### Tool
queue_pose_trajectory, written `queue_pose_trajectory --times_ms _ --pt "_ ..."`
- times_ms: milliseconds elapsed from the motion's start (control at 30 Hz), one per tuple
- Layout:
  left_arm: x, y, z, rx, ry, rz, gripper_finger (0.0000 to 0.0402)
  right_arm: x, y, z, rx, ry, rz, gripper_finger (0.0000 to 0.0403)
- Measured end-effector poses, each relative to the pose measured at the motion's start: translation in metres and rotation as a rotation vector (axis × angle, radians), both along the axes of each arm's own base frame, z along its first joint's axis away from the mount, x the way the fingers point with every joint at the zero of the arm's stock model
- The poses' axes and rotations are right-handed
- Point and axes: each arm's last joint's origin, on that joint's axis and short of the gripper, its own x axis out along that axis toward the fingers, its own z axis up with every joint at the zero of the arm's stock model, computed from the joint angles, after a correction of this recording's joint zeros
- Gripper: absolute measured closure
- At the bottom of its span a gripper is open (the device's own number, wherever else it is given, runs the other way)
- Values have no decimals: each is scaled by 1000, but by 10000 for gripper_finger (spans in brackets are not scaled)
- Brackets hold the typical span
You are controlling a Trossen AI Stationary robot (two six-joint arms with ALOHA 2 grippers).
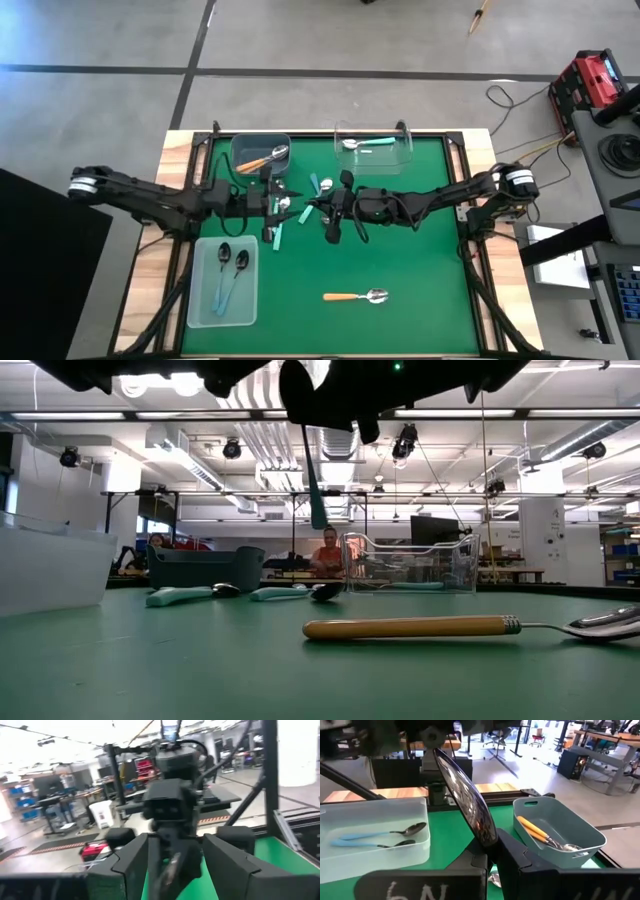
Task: Sort silverware by color (type)
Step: Put the dark blue spoon into the white bin
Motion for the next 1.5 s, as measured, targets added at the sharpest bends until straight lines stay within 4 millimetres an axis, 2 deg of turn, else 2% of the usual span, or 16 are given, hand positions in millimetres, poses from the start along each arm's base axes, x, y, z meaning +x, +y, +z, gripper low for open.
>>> queue_pose_trajectory --times_ms 267,500,600,767,967,1067,1333,1500 --pt "19 -2 -19 8 33 -6 230 0 0 1 2 -10 9 393" --pt "25 -2 -25 14 27 -5 238 1 1 1 7 -13 42 393" --pt "25 -2 -24 12 23 -1 271 1 1 1 6 -13 42 393" --pt "25 -1 -24 0 22 36 375 1 1 1 13 -11 44 392" --pt "24 0 -23 -34 19 70 394 1 2 1 53 -20 46 386" --pt "22 1 -18 -81 37 71 399 1 2 1 42 -22 53 362" --pt "26 -1 3 -123 160 67 401 1 2 2 27 -29 48 262" --pt "17 -1 22 -125 230 70 401 -1 2 5 33 -39 47 224"
